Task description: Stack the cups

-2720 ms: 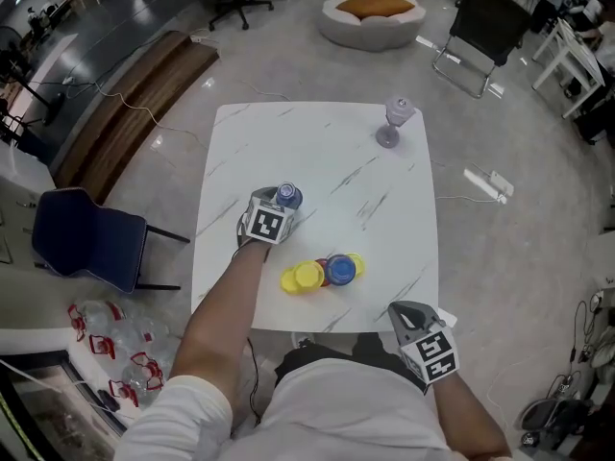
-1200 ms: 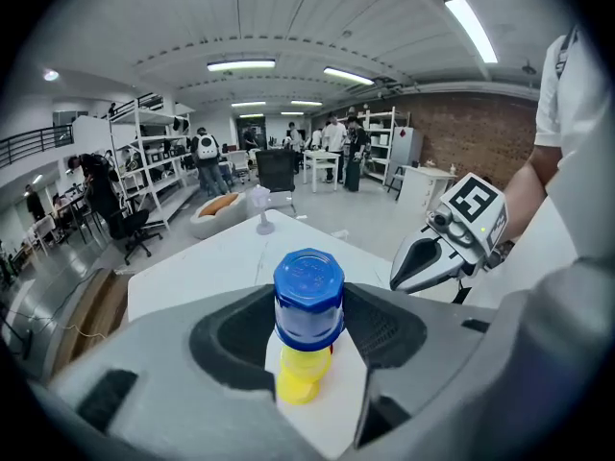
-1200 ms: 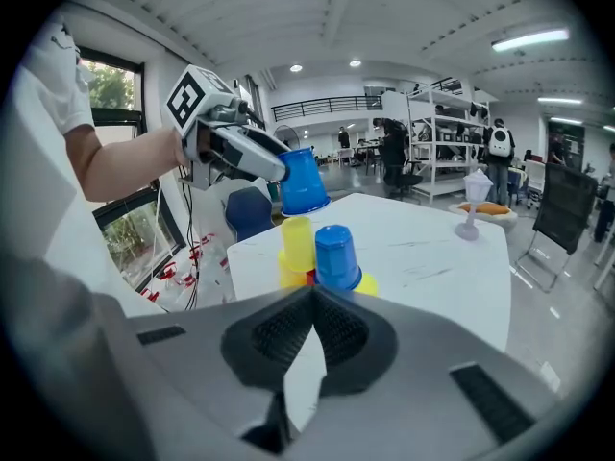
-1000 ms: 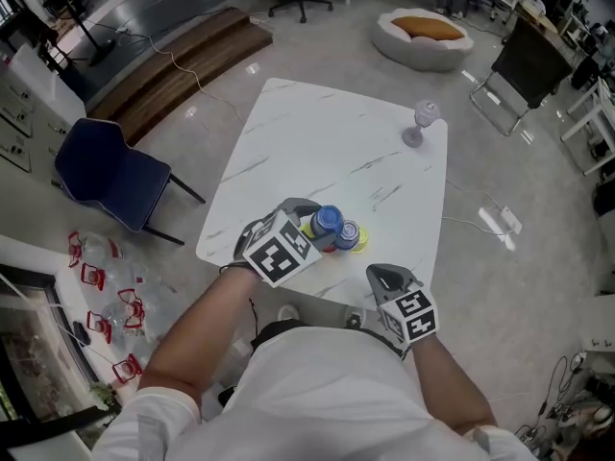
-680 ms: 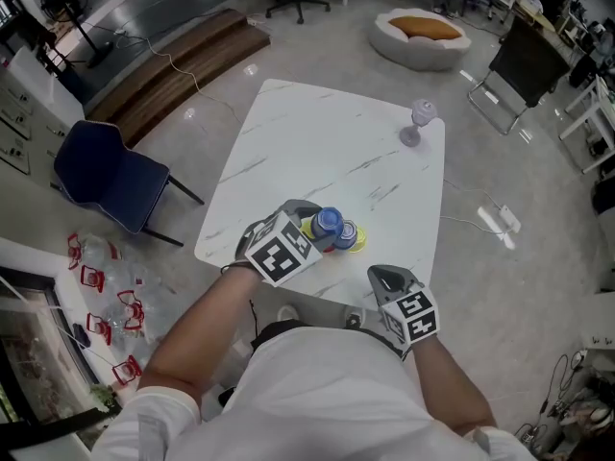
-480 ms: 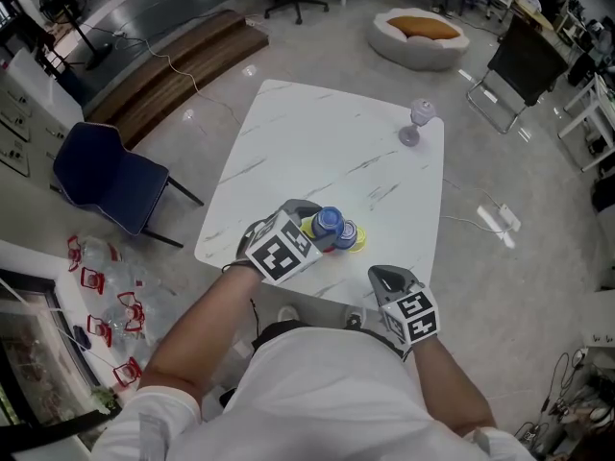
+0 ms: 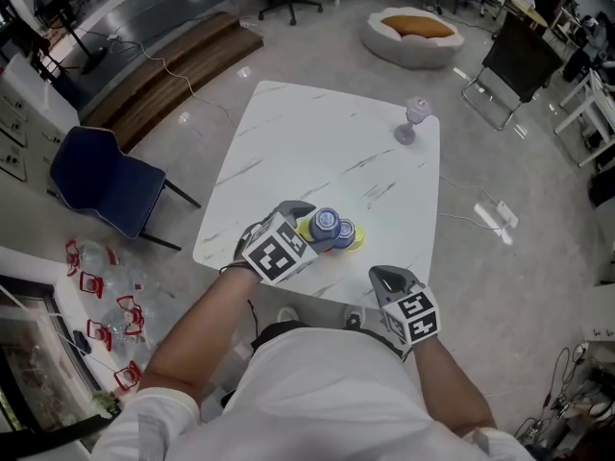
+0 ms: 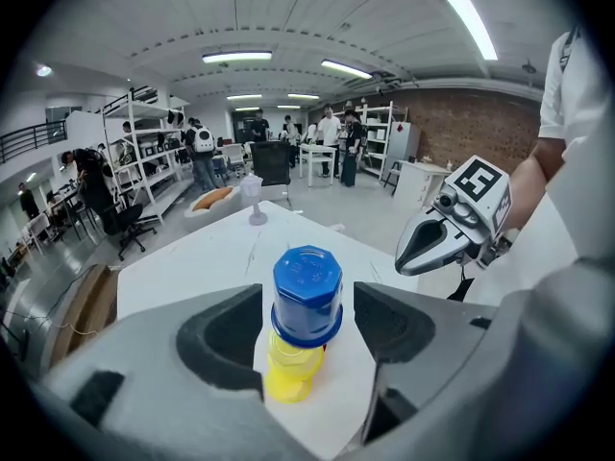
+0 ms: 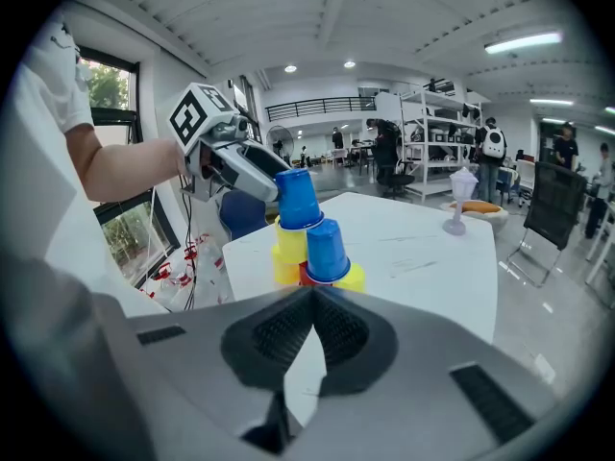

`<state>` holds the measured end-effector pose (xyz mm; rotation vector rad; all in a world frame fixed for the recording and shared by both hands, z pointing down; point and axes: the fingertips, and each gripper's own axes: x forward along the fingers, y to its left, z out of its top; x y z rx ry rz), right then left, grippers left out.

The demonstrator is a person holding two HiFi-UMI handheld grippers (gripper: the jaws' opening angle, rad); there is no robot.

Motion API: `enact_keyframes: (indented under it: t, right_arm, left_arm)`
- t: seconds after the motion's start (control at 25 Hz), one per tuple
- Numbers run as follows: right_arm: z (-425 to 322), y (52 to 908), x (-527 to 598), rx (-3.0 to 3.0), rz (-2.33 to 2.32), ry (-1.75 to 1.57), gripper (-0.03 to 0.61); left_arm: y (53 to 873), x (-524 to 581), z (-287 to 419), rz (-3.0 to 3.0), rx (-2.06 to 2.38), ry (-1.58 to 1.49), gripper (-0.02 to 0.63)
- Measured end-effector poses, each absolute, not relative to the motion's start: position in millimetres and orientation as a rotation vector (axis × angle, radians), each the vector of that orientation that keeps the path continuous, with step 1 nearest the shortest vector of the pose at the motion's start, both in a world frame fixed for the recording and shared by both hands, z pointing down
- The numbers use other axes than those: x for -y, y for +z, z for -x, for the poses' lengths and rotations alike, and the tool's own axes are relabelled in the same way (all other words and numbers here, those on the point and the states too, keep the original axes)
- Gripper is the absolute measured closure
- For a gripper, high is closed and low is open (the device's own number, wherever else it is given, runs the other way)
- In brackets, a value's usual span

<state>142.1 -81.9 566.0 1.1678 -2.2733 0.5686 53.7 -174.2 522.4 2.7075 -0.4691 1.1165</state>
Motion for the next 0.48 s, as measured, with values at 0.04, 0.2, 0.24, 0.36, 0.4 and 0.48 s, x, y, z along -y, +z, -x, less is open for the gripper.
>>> enact_keyframes:
  t: [0.04, 0.2, 0.24, 0.36, 0.4, 0.48]
  right_arm:
    - [-141.5, 565.8, 81.5, 2.273, -1.167, 0.569, 0.571]
    - [-140.4, 562.2, 83.9, 2.281, -1.175, 0.562, 0.571]
    - [-139.8, 559.7, 85.8, 2.285, -1.178, 0.557, 0.571]
    - [-136.4, 549.3, 92.0, 2.303, -1.184, 0.530, 0.571]
    - [-135.0, 545.1, 94.2, 2.310, -1.186, 0.520, 0.571]
    - [-131.6, 535.4, 97.9, 2.323, -1.189, 0.508, 0.571]
  left_arm:
    - [520.2, 173.7, -52.2, -2.713, 0.469, 1.116, 0.307]
    - [504.5, 173.8, -44.4, -2.759, 0.499, 1.094, 0.304]
    - [500.3, 175.2, -40.8, -2.766, 0.518, 1.079, 0.305]
    - [487.4, 182.3, -26.6, -2.783, 0.601, 1.019, 0.321]
    - [481.4, 186.1, -20.8, -2.790, 0.647, 0.982, 0.341]
    - [469.3, 192.9, -6.3, -2.772, 0.753, 0.861, 0.392]
